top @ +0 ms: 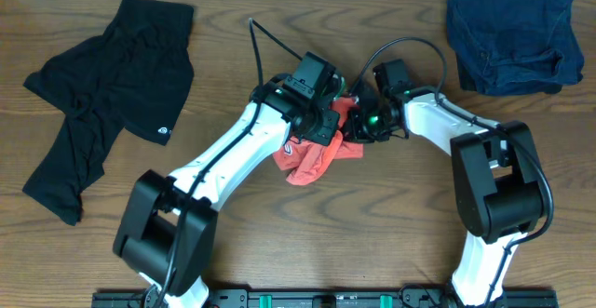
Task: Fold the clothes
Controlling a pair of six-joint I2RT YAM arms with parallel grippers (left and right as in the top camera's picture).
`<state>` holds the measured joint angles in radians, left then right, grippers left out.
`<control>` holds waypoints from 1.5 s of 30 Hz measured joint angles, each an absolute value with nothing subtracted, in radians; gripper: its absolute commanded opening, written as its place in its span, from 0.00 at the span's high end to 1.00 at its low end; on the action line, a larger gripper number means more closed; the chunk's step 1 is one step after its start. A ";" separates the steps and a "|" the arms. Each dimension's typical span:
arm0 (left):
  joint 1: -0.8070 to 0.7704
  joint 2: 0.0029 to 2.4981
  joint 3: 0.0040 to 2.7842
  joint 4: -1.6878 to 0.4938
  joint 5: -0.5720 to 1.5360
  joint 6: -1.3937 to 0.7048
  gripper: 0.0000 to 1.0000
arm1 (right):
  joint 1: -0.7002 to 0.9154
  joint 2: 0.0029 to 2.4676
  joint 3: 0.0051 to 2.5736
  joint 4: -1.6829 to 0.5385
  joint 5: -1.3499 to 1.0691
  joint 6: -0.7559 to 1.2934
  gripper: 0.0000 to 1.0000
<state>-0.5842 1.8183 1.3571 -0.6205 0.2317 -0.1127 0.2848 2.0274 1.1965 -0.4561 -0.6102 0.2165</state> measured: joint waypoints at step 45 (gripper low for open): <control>-0.237 1.234 1.494 -0.716 0.075 -0.183 0.02 | 0.291 1.579 1.254 -0.517 -0.494 0.177 0.60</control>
